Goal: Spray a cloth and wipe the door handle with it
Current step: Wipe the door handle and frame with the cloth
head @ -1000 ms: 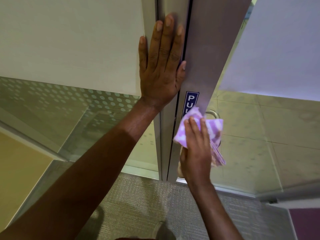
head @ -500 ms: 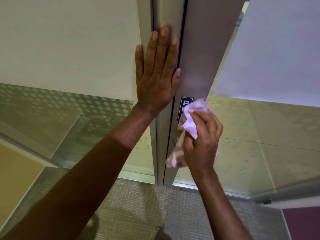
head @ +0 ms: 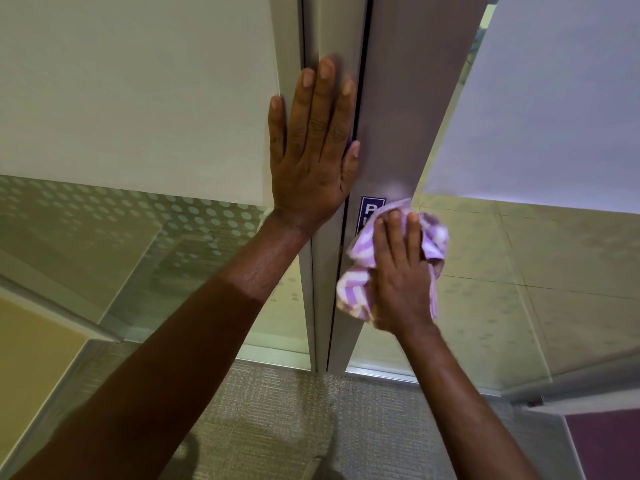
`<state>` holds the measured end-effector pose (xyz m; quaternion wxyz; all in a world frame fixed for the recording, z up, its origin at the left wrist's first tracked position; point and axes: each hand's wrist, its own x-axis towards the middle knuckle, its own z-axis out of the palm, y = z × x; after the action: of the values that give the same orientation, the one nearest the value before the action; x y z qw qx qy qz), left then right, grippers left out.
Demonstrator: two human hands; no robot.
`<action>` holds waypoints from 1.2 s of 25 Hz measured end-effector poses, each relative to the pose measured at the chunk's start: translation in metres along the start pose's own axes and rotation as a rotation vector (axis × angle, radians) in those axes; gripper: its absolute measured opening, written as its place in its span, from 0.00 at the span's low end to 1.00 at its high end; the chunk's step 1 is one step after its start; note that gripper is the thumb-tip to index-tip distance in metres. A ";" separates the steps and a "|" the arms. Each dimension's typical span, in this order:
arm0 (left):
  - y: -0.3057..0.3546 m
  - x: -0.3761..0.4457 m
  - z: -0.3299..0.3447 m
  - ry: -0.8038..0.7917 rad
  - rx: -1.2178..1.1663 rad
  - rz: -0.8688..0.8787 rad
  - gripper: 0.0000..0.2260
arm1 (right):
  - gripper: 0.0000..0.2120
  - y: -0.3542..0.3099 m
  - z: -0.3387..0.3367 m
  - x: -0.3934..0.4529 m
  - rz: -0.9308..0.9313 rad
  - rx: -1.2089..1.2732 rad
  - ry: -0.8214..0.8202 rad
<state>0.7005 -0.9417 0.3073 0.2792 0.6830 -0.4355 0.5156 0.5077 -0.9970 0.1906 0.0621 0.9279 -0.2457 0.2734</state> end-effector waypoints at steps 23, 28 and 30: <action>0.002 0.002 -0.010 0.011 0.024 -0.005 0.22 | 0.26 -0.040 -0.021 -0.050 0.115 0.290 -0.255; 0.002 0.001 -0.007 0.026 0.009 -0.010 0.24 | 0.23 0.020 -0.025 -0.072 0.301 0.317 -0.219; 0.001 0.002 -0.007 0.028 -0.004 -0.010 0.25 | 0.08 0.039 -0.026 -0.078 0.437 0.378 -0.152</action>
<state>0.6962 -0.9369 0.3112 0.2891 0.6774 -0.4291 0.5229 0.4187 -0.9918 0.1698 -0.1908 0.8660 -0.3882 0.2508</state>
